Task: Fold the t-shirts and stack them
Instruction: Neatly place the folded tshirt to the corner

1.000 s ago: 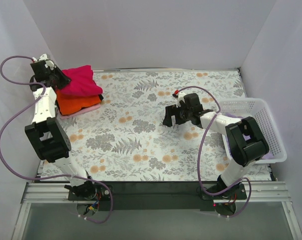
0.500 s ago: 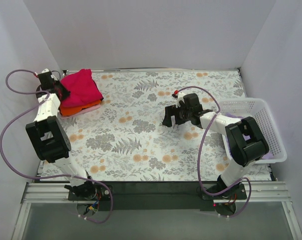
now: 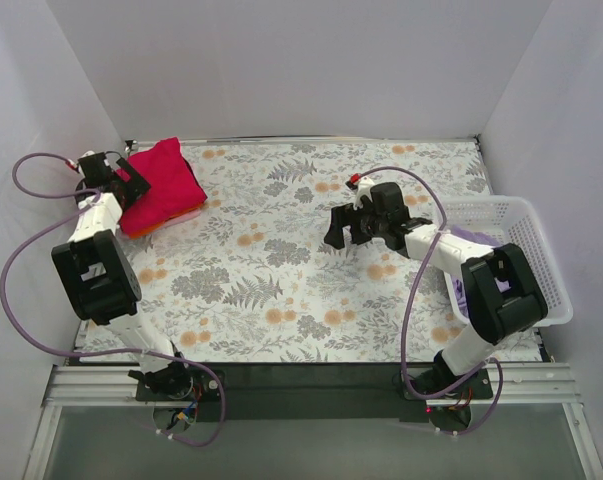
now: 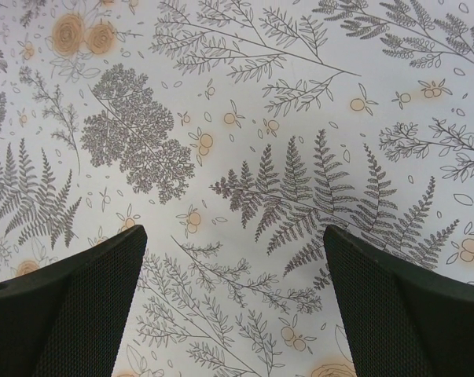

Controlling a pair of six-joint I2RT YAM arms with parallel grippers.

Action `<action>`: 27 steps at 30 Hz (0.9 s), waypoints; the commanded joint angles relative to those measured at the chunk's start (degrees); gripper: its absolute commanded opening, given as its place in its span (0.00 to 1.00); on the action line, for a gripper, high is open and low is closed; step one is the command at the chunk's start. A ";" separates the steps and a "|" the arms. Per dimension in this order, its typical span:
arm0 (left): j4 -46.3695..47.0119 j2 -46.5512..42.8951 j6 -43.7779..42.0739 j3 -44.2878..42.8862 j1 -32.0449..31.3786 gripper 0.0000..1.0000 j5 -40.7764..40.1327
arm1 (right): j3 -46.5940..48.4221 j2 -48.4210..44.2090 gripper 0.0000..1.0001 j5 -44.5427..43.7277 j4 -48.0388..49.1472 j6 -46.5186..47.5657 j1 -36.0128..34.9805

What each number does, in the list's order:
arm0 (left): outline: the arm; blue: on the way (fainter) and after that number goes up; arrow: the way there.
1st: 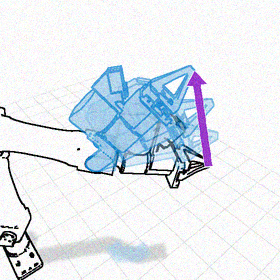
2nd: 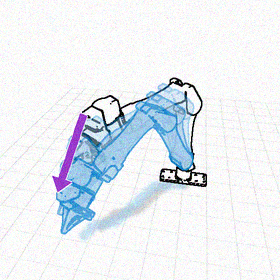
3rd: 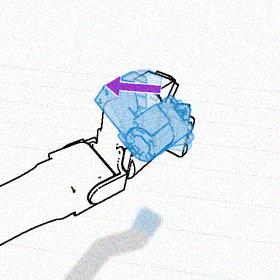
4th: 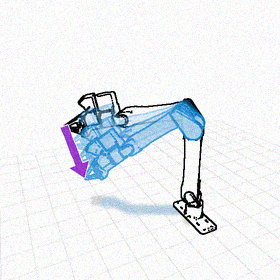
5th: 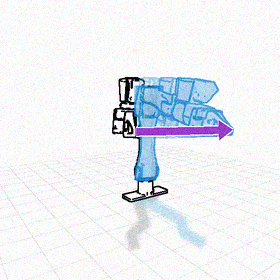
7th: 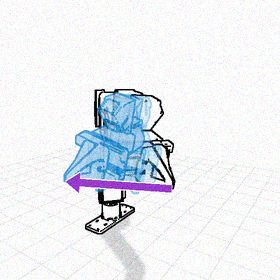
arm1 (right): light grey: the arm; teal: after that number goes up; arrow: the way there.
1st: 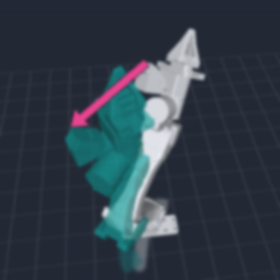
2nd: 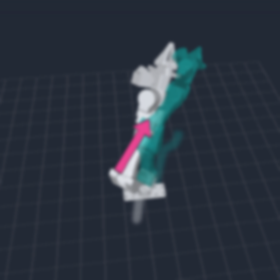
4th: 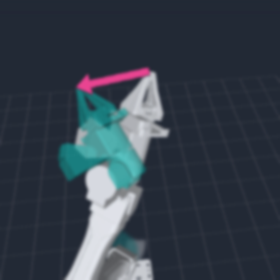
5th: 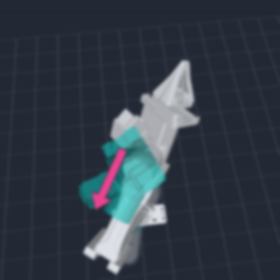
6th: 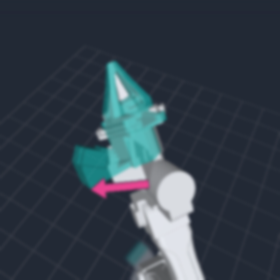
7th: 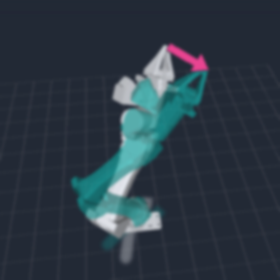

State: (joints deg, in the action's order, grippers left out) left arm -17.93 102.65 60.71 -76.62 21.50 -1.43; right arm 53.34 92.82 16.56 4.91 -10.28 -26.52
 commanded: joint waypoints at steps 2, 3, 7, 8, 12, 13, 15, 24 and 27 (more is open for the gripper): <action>1.32 -5.17 1.78 -1.61 0.30 0.98 -2.08 | -0.96 -2.99 0.86 -0.38 1.68 0.35 -0.28; 1.58 -6.75 1.87 -1.17 0.30 0.98 -2.26 | -0.96 -3.51 0.86 -0.47 1.60 0.35 -0.37; 1.85 -11.15 2.57 0.33 0.21 0.98 -4.62 | -1.31 -4.48 0.86 -0.65 1.60 0.35 -0.37; 1.94 -13.33 2.83 0.85 0.13 0.98 -5.33 | -1.48 -4.75 0.86 -0.65 1.60 0.35 -0.37; 3.17 -20.01 4.15 4.98 -0.75 0.98 -10.42 | -1.84 -6.24 0.86 -1.17 1.33 0.44 -0.37; 4.04 -21.51 4.24 5.95 -1.10 0.98 -10.69 | -1.92 -6.50 0.86 -1.35 1.33 0.44 -0.37; 4.83 -25.98 4.59 8.93 -2.86 0.98 -10.87 | -2.10 -7.64 0.86 -2.05 1.16 0.53 -0.37; 15.02 -43.30 3.89 28.86 -18.06 0.98 -14.04 | -3.42 -13.87 0.90 -6.88 -0.51 1.49 -0.37; 15.47 -45.86 3.72 32.67 -22.53 0.98 -14.04 | -4.12 -17.30 0.92 -9.07 -1.30 1.67 -0.37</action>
State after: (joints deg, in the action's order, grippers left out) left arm -5.19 59.24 64.99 -47.16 2.24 -13.63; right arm 49.71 79.96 10.92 3.51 -9.67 -26.65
